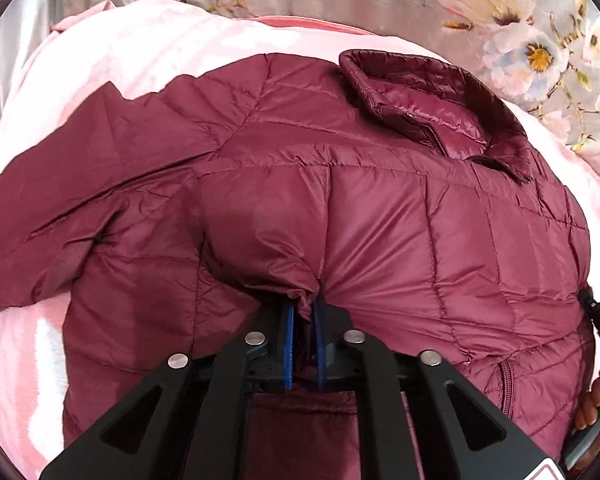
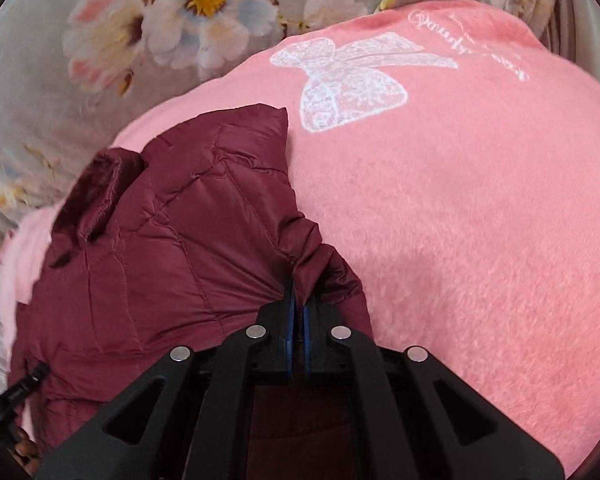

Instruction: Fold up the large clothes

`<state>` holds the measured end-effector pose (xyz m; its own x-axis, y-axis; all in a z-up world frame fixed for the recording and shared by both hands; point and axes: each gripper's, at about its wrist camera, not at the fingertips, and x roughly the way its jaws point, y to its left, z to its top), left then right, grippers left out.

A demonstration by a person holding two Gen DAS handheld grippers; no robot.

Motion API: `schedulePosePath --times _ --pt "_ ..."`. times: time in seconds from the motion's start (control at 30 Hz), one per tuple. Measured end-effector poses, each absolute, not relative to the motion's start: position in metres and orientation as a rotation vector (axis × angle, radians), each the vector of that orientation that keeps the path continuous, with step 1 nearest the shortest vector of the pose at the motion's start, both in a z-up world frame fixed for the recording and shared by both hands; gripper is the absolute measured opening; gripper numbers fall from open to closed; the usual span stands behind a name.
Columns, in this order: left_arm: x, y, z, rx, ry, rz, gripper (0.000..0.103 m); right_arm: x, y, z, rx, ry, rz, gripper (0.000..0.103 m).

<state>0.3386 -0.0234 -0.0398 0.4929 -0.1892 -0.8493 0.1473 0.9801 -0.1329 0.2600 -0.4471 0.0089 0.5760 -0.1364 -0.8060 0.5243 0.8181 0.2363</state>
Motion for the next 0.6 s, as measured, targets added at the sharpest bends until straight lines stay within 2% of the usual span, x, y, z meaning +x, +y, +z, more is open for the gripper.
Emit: schedulePosePath --times 0.17,0.23,0.27,0.3,0.43,0.6 --pt "0.322 -0.004 -0.008 -0.036 0.986 -0.161 0.029 0.232 -0.435 0.053 0.418 0.801 -0.467 0.01" --pt "0.317 -0.006 0.014 -0.014 0.926 -0.143 0.034 0.231 -0.422 0.076 0.399 0.75 -0.425 0.02" --pt "0.315 -0.01 0.024 -0.012 0.901 -0.155 0.042 0.235 -0.411 0.084 0.384 0.737 -0.393 0.029" --pt "0.315 -0.015 0.032 -0.014 0.887 -0.171 0.045 0.24 -0.401 0.089 0.365 0.737 -0.365 0.037" --pt "0.312 -0.054 0.034 0.027 0.877 -0.264 0.048 0.272 -0.346 0.077 0.235 0.782 -0.256 0.036" --pt "0.321 -0.088 -0.012 0.062 0.963 -0.275 0.048 0.289 -0.314 0.036 0.186 0.892 -0.205 0.035"
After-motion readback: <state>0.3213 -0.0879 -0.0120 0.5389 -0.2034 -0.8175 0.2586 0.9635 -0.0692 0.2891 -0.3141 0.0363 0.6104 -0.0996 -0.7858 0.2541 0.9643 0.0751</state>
